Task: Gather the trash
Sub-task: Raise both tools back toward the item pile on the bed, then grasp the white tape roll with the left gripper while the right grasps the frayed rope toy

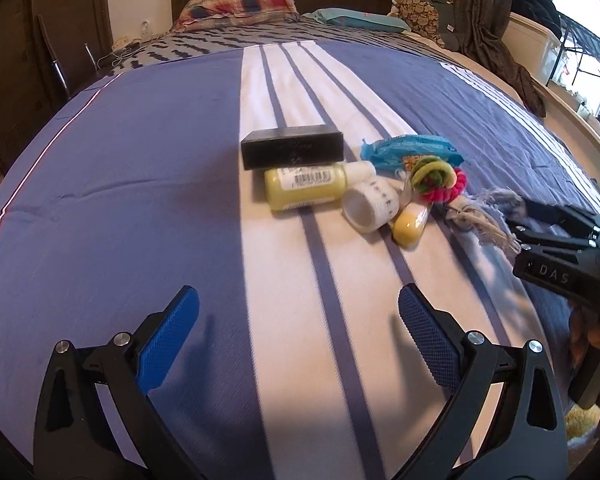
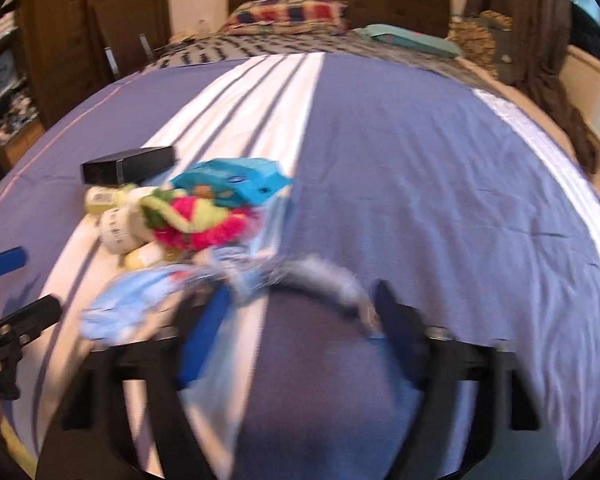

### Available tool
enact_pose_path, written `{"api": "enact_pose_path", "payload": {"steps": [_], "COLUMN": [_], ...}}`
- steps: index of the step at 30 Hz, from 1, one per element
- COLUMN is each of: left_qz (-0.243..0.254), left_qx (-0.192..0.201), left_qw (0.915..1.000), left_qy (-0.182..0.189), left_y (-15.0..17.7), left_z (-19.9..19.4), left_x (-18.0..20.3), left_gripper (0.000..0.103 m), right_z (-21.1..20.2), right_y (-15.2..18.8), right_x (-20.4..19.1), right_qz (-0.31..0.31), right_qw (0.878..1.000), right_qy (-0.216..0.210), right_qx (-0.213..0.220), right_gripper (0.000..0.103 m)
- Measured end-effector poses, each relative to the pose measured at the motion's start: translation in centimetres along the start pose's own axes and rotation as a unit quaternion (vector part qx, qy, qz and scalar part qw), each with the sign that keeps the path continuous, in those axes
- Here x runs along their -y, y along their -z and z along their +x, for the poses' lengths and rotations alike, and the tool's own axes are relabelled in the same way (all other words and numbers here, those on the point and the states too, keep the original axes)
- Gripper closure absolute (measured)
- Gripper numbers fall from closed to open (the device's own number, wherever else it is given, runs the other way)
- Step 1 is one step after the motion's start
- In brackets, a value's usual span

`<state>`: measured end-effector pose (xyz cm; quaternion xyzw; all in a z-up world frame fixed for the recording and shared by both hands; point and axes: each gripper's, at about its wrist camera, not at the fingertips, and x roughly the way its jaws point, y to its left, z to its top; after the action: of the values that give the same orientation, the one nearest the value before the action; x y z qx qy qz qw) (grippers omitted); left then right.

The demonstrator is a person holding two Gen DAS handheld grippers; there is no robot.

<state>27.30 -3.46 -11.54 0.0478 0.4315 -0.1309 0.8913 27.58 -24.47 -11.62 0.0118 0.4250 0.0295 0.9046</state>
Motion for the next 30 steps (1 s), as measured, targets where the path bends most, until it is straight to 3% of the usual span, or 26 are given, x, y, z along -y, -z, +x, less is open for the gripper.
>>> {"api": "enact_pose_path", "payload": {"steps": [3,5,12,14,22,28,30], "left_qz": [0.002,0.004,0.008,0.010,0.003,0.016,0.014], "left_qx": [0.000,0.002,0.003,0.003,0.002,-0.002,0.001], "left_qw": [1.0000,0.9999,0.9997,0.9997,0.9996,0.9994,0.9994], "left_qy": [0.007,0.013,0.024,0.022,0.029,0.030,0.032], "left_y": [-0.5,-0.9,-2.3,-2.7,-4.0,-3.9,-3.8], "left_z": [0.5,0.8,2.3,2.8,3.8,4.0,3.9], "left_x": [0.4,0.8,2.3,2.8,3.6,4.4,4.0], "left_gripper": [0.009,0.009,0.035,0.039,0.042,0.045,0.046], "right_z": [-0.4,-1.0,-2.9,-3.3,-3.7,-3.9,-4.2], "right_y": [0.2,0.6,2.5,3.4,3.8,2.9,2.6], "right_x": [0.0,0.3,2.4,2.9,3.8,3.5,3.2], "right_qz": [0.000,0.003,0.026,0.030,0.044,0.062,0.060], "right_qw": [1.000,1.000,1.000,0.999,0.999,0.996,0.996], "right_qy": [-0.013,-0.006,-0.005,-0.005,-0.010,-0.058,-0.051], "right_qx": [-0.001,0.007,0.014,0.015,0.026,0.026,0.032], "right_gripper": [0.093,0.101,0.102,0.102,0.100,0.099,0.099]}}
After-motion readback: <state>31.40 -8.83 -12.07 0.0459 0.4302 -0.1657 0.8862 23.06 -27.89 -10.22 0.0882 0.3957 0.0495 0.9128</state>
